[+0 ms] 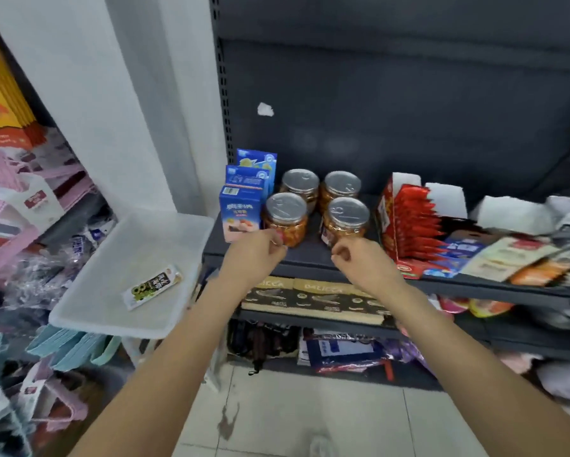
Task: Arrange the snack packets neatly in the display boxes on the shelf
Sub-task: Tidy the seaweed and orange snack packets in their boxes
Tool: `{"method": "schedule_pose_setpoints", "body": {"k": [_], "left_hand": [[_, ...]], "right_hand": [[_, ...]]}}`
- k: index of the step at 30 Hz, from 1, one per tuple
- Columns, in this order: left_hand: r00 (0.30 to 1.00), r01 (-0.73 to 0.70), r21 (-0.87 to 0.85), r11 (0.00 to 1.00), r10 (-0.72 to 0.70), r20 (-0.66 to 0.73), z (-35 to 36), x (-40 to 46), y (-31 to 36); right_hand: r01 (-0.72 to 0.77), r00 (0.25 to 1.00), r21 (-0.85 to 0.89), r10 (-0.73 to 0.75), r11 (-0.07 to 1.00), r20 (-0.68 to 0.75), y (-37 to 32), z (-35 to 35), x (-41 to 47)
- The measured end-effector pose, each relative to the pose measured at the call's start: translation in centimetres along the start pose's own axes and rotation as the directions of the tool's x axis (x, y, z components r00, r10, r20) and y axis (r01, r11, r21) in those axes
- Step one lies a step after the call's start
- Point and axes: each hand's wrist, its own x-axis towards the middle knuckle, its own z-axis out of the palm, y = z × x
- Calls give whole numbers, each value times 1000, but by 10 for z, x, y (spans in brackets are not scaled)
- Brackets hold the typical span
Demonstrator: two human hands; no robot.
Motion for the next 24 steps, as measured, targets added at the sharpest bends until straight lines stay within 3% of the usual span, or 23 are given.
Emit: {"method": "schedule_pose_setpoints", "body": {"k": [7,13,19,24], "left_hand": [[957,-202,48,978,186,221,67,29,123],[901,-277,29,960,249,356,146,37,222],[904,-270,-73,960,279,325,212,44,320],[931,-304,-124,945,322,174,254,55,389]], "right_hand": [[-273,962,73,274,959,-14,126,-55,-47],[-391,920,128,390,912,33,239,-91,-84],[-379,922,108,385,919,-40,344,-153,-98],[-269,932,127,292,955,-214,414,-195,-99]]}}
